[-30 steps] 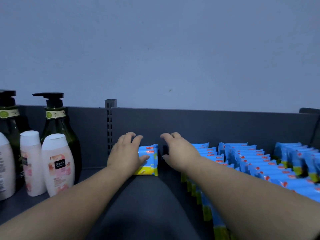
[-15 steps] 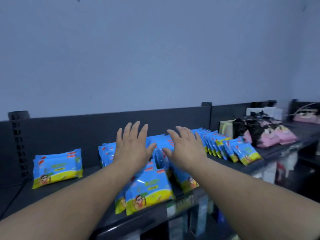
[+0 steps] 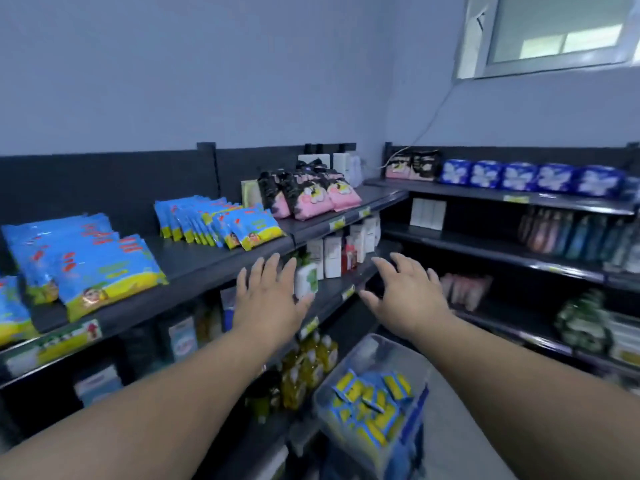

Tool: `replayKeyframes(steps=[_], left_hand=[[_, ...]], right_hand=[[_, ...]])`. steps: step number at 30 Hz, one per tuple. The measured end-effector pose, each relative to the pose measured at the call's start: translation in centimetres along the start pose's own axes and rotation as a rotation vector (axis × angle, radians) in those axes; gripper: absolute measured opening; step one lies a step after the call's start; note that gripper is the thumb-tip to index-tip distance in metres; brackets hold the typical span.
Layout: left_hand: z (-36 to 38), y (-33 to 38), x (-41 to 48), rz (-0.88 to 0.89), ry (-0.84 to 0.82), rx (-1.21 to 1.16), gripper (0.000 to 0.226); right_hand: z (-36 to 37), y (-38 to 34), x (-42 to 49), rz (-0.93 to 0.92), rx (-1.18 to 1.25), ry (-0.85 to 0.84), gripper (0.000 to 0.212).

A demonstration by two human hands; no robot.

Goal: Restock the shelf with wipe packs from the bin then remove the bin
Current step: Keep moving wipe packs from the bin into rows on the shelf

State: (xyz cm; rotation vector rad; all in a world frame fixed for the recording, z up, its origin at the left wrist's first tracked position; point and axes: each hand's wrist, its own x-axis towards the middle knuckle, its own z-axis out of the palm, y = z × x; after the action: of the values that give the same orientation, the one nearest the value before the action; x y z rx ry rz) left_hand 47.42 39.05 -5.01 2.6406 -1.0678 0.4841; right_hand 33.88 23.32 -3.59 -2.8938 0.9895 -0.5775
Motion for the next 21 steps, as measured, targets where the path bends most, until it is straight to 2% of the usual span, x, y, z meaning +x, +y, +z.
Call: replayKeyframes(steps=[8,21], left_hand=[[8.5,7.4,0.9,0.046,-0.167,-0.015,0.067],[25.4,6.8,9.7,0.056,-0.234,-0.183,0.068]], right_hand=[[5.7,10.9,-1.9,0.152,-0.024,-0.15,0.068],[19.6,14.8,6.5,0.236,0.026,-0.45,0.066]])
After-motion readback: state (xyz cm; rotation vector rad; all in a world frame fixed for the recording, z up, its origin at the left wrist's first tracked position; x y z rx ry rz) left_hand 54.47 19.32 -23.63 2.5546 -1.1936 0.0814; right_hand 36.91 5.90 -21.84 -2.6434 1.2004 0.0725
